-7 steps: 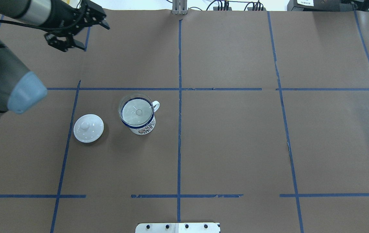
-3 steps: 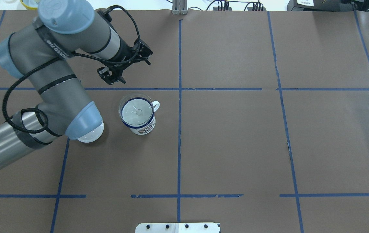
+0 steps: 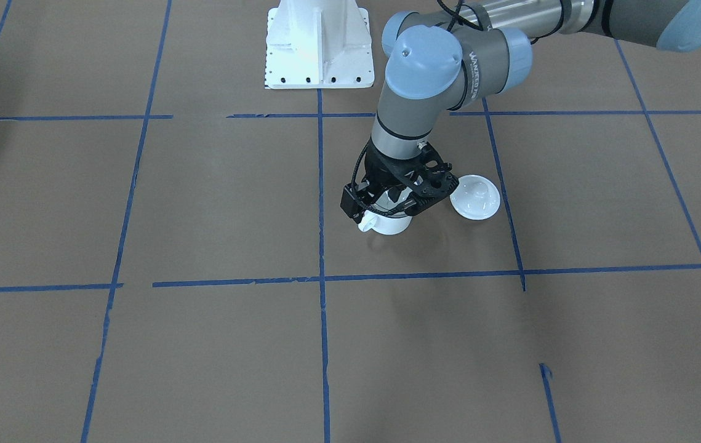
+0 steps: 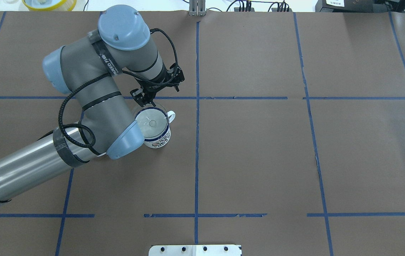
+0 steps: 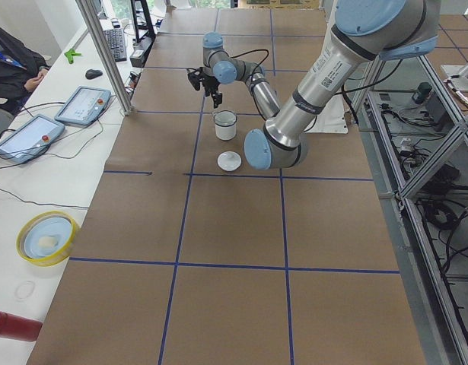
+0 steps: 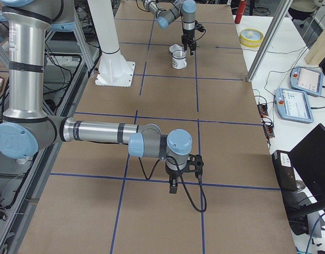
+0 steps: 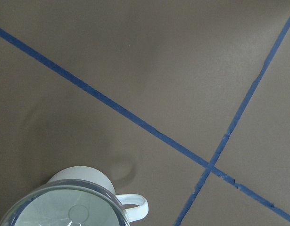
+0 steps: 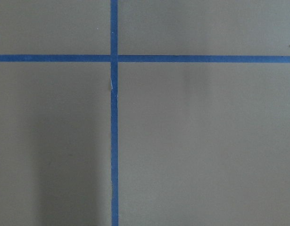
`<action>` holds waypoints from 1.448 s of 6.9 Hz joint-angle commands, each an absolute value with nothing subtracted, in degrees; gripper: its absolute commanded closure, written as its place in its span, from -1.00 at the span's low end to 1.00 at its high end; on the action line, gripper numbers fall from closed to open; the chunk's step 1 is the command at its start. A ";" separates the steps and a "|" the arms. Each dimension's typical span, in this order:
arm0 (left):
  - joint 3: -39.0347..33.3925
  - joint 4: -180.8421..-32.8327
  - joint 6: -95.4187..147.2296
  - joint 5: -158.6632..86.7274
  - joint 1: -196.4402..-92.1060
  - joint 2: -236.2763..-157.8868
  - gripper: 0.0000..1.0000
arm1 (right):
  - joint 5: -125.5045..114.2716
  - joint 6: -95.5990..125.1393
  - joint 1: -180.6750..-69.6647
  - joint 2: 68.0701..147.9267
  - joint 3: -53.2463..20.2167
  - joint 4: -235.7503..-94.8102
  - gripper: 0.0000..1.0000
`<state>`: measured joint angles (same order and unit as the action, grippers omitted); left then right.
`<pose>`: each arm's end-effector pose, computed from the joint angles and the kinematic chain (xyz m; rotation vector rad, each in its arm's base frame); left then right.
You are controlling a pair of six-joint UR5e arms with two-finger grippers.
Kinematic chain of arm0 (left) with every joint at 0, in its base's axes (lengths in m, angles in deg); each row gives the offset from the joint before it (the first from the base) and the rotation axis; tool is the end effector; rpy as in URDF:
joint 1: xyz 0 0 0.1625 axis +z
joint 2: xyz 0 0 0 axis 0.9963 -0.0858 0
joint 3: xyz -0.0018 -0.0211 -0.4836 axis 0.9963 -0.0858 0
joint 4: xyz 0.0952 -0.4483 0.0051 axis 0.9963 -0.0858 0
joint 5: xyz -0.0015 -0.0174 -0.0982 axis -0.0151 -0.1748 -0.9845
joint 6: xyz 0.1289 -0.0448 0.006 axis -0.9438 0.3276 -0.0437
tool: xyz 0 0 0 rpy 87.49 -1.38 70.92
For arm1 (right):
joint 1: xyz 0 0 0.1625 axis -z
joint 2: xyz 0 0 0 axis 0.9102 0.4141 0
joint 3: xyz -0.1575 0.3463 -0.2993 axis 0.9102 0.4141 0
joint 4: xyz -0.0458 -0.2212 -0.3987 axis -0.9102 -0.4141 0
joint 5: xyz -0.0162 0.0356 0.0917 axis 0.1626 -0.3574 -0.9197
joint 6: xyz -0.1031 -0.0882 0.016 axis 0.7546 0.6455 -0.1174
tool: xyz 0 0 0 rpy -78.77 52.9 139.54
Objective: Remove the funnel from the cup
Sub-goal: 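Lower the left gripper onto the glass funnel and close on it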
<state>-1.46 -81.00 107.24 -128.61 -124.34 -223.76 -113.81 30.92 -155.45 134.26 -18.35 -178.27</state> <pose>0.5813 -0.5751 0.1963 -0.1566 0.8887 -0.5672 0.0425 -0.4849 0.7587 -0.0204 -0.7192 0.0110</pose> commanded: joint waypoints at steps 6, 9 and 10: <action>-2.03 -76.52 104.08 -129.04 -123.40 -223.81 0.08 | -113.82 30.92 -155.45 134.26 -18.35 -178.27 -1.00; -2.38 -74.76 108.81 -131.15 -122.61 -223.72 0.07 | -113.82 30.92 -155.45 134.26 -18.35 -178.27 -1.00; -2.38 -74.76 108.82 -131.15 -122.52 -223.80 0.16 | -113.82 30.92 -155.45 134.26 -18.35 -178.27 -1.00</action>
